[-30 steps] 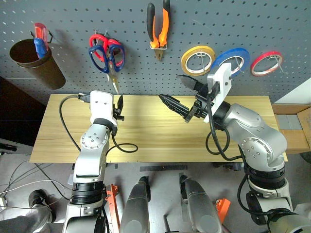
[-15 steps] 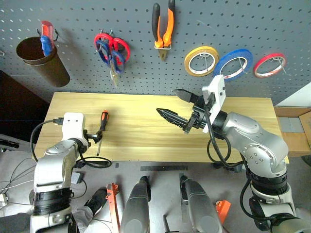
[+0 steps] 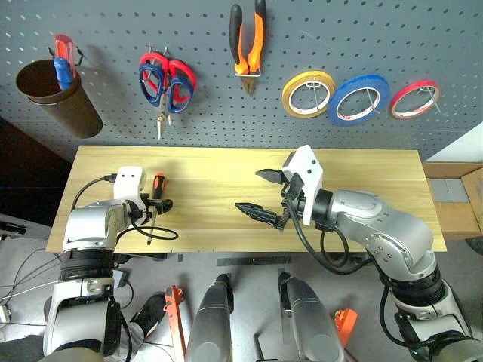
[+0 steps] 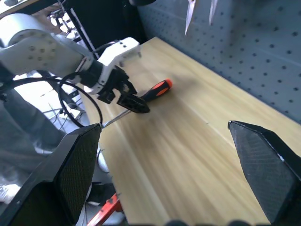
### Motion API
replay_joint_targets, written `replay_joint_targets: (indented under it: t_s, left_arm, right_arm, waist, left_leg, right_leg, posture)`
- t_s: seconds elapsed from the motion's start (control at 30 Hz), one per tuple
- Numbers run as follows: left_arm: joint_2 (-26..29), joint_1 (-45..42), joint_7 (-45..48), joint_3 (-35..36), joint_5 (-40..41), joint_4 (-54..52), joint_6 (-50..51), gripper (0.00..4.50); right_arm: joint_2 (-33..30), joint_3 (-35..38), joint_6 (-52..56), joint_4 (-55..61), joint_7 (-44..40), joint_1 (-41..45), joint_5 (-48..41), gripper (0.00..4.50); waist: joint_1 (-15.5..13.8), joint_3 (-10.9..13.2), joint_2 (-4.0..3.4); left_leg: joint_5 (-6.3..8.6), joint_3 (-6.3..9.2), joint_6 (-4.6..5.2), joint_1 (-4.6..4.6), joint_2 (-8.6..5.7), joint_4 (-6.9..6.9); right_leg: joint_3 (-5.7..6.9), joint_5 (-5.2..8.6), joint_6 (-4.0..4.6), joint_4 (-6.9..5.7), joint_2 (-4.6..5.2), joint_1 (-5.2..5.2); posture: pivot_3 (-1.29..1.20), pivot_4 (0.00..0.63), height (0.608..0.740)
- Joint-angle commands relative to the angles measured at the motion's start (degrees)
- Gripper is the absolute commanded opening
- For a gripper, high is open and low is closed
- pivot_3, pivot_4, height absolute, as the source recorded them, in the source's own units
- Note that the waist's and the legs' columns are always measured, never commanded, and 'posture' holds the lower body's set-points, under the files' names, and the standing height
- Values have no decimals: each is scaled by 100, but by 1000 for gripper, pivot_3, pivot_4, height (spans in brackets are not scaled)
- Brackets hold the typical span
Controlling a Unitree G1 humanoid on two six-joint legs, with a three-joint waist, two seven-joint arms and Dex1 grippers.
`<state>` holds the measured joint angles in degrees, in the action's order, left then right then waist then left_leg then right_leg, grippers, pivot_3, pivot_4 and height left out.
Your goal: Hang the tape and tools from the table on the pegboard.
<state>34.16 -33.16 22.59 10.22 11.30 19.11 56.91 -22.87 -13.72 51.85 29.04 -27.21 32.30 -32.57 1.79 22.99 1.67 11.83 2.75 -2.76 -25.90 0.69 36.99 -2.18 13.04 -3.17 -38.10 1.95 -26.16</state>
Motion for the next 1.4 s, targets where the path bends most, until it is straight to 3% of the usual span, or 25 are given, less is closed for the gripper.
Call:
replay_joint_targets:
  t_s: [0.03, 0.13, 0.5, 0.6, 0.8, 0.97, 1.03, 1.2, 1.4]
  left_arm:
    - [71, -208, 120, -59, -46, 295, -288, 4342]
    - [59, -370, 145, -132, -101, 605, -556, 4342]
    - [126, -543, 282, -207, -169, 1060, -901, 721]
    - [234, -149, 240, -148, -212, 334, -1096, 682]
    - [21, 1394, -53, 261, -218, -2767, -2220, 682]
    - [-1052, 2578, -1064, 876, -250, -4826, -3081, 682]
    - [-1141, 2984, -1476, 695, -916, -5501, -3131, 682]
    - [-1312, 3045, -2304, 612, -1905, -6092, -3182, 682]
    - [-1242, 2188, -2250, 1032, -1639, -5764, -2930, 682]
  right_arm:
    - [-61, -83, -6, 309, -87, -51, 43, 4500]
    - [-90, -97, 17, 354, -98, -66, 45, 4500]
    - [-119, -63, 66, 431, -90, -98, 39, 4500]
    - [-113, 34, -2, 478, -175, -116, -52, 4500]
    - [66, 561, 7, 490, -339, -124, -585, 4500]
    - [161, 656, -120, 313, -383, 27, -621, 4500]
    - [268, 700, -241, 215, -436, 129, -658, 4500]
    - [543, 939, -451, 56, -514, 236, -910, 4500]
    - [726, 979, -822, -149, -491, 422, -780, 4500]
  waist:
    - [-2, 0, 0]
    - [-2, 0, 0]
    - [3, 0, 0]
    - [17, 0, 0]
    - [-6, 2, 4]
    - [-12, 0, 6]
    - [-11, 1, 9]
    - [-26, -1, 10]
    - [-31, -5, 18]
  left_leg:
    - [0, 0, 0, 0, 0, 0]
    - [0, 0, 0, 0, -1, 0]
    - [0, 0, 0, 0, -1, 0]
    - [0, -1, 0, 0, -1, 0]
    - [0, 7, -1, -6, 32, -3]
    - [1, 13, 1, -2, 11, -2]
    - [1, 14, 1, -4, 12, 1]
    - [-4, 4, 6, 2, 3, 0]
    - [-6, -1, 9, -1, -4, 4]
  right_leg:
    - [0, 0, 0, -2, 0, 0]
    - [0, 0, 0, -1, 1, 0]
    - [1, 0, 1, -1, 2, 0]
    - [-1, 0, 1, -1, 2, 0]
    - [-2, -1, 2, 6, 18, -3]
    - [-17, -4, -4, 10, 43, 3]
    - [-15, -8, -10, 9, 41, 2]
    - [-6, -12, -2, 3, 7, 6]
    - [-6, -15, -6, 6, 5, 7]
  posture:
    - [6, 410, 740]
    - [-4, 408, 740]
    - [-7, 404, 740]
    - [-7, 404, 740]
    - [1, 406, 740]
    - [24, 401, 740]
    - [32, 399, 740]
    - [52, 393, 740]
    - [52, 396, 740]
